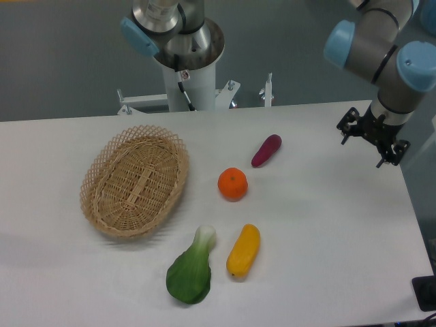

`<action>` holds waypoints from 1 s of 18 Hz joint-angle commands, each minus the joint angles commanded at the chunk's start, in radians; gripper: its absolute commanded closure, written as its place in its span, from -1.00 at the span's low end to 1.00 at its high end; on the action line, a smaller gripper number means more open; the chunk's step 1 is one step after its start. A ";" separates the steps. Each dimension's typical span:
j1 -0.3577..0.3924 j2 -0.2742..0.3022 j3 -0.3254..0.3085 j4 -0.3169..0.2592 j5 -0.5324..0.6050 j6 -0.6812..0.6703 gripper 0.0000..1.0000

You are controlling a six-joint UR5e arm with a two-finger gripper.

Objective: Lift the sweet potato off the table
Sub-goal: 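Move the gripper over the purple sweet potato and lower it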

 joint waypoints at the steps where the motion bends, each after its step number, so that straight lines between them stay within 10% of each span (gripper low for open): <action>1: 0.000 0.000 0.000 0.000 0.000 0.000 -1.00; 9: -0.015 -0.002 -0.024 -0.003 -0.011 -0.035 -1.00; 18: -0.018 0.152 -0.348 0.116 -0.009 -0.055 -1.00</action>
